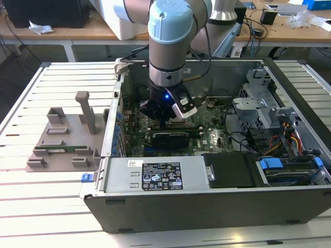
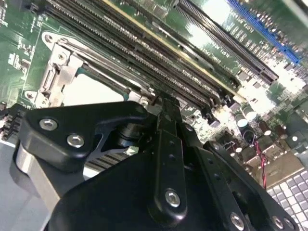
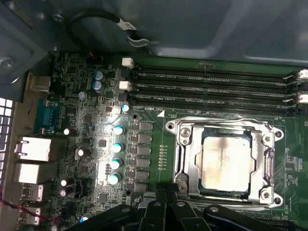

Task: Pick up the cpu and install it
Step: 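Install the second cpu locking lever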

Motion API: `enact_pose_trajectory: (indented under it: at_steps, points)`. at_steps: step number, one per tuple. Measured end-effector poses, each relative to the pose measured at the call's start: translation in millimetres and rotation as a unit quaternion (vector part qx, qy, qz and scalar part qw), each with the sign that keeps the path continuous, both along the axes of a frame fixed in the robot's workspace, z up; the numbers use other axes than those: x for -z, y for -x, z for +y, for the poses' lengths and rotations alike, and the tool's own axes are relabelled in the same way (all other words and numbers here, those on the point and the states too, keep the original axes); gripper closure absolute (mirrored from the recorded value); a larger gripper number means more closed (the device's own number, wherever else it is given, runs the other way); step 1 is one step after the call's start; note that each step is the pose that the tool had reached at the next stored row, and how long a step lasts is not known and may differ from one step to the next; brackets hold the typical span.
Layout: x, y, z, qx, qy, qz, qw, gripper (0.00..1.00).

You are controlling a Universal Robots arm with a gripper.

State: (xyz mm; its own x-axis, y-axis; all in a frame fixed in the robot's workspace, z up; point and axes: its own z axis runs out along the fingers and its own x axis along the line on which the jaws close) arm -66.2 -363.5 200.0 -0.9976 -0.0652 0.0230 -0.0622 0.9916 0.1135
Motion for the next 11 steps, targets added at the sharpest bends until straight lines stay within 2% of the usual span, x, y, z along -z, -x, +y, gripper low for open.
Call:
enact_pose_trajectory:
  at_steps: [2,5,6,7,9,11]
  points:
    - [-0.8,0.4,0.0,0.0,0.0,-0.0013,1.0,0.89]
    - [-7.6,0.0,0.6,0.0,0.0,-0.0024,1.0,0.89]
    - [-8.4,-0.8,1.7,0.0,0.0002,-0.0024,1.0,0.89]
    - [-9.3,-3.2,4.7,0.0,0.0011,-0.0023,1.0,0.89]
    - [-9.5,-10.8,11.2,0.0,0.0067,-0.0023,1.0,0.89]
    - [-9.4,-16.2,15.4,0.0,0.0134,-0.0024,0.9999,0.89]
